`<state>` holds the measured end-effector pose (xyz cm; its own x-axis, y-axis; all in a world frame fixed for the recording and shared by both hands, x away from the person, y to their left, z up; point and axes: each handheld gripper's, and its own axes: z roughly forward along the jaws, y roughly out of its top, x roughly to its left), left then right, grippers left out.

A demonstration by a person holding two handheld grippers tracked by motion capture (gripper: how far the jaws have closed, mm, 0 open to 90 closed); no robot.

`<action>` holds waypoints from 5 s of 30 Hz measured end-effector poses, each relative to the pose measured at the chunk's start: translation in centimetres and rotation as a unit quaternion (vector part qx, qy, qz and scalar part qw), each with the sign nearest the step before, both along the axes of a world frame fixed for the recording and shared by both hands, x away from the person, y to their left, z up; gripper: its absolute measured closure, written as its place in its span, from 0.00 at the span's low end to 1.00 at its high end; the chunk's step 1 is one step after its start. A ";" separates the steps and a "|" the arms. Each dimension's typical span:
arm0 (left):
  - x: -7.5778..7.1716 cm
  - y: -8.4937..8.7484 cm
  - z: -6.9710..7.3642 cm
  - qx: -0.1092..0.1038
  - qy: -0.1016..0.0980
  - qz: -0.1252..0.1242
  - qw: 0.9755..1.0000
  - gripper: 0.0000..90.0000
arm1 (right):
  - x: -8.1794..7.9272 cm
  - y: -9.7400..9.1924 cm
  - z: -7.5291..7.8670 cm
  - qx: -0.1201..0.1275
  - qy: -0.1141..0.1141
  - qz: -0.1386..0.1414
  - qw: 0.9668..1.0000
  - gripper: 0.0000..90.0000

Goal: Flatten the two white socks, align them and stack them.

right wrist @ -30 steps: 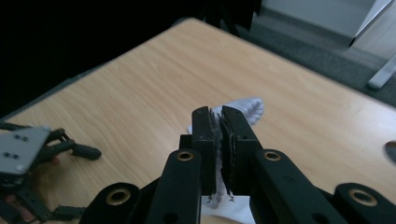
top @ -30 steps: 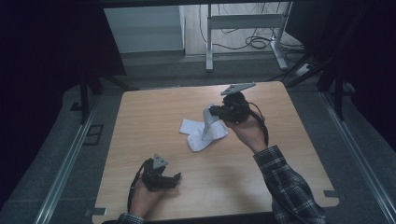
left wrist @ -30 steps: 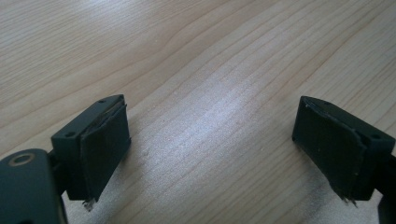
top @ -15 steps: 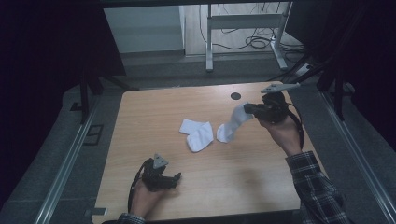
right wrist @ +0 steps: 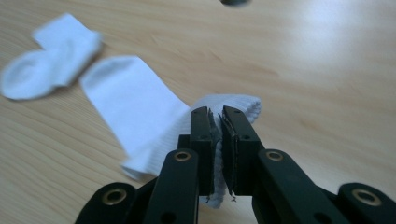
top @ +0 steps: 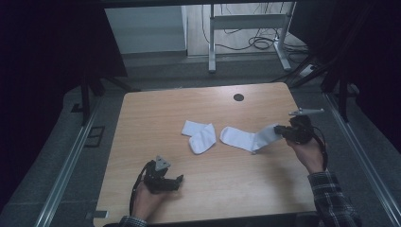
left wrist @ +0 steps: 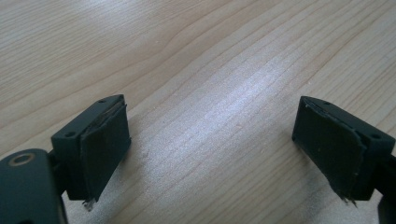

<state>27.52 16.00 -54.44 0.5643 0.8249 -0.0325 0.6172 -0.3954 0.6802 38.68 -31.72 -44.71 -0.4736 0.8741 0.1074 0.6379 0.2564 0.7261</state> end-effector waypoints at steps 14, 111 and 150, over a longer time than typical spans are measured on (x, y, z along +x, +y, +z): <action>0.3 -0.2 0.1 0.002 0.003 0.003 1.000 0.13 | -1.1 -4.3 -5.0 0.000 0.019 -0.052 0.998 0.72; 6.9 -9.2 6.5 -0.021 -0.053 -0.053 0.997 0.96 | -3.2 0.2 -4.4 0.024 0.003 0.043 0.999 0.94; 1.4 -1.5 4.1 -0.041 -0.028 0.014 0.999 0.62 | -4.1 6.0 -6.1 -0.021 0.024 0.113 0.993 0.78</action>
